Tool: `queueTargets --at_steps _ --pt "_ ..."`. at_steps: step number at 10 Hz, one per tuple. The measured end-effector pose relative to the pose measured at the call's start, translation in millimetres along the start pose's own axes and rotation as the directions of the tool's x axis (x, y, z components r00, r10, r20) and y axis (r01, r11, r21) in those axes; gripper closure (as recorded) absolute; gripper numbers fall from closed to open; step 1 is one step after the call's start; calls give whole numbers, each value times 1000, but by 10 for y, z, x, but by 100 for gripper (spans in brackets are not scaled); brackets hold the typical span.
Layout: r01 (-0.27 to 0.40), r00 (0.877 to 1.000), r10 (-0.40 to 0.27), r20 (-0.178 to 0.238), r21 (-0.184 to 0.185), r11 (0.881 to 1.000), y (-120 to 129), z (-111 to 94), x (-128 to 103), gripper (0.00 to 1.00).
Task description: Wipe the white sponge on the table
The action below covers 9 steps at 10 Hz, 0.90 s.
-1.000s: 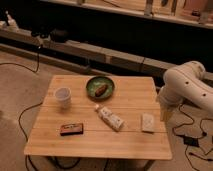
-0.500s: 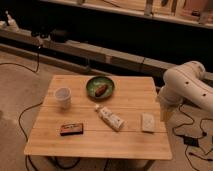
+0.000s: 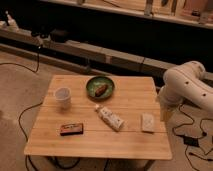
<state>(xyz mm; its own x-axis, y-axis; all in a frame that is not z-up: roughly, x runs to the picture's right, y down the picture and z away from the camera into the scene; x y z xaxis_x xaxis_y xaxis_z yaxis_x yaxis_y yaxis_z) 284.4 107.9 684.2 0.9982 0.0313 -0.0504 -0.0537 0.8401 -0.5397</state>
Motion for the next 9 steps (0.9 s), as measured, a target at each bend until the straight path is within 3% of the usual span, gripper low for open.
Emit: queueTargets --at_steps 3,5,6,7,8,9 --pt "27 1000 -26 -5 5 1000 -4 0 -6 35" --pt "128 992 -128 2 19 992 -14 18 -50 35" --pt "200 980 -200 14 32 979 -24 37 -86 35" --pt "286 957 -288 38 54 957 -39 71 -135 35" --pt "365 925 -371 75 83 927 -54 110 -196 35" --pt "433 884 -447 132 122 893 -72 155 -264 35"
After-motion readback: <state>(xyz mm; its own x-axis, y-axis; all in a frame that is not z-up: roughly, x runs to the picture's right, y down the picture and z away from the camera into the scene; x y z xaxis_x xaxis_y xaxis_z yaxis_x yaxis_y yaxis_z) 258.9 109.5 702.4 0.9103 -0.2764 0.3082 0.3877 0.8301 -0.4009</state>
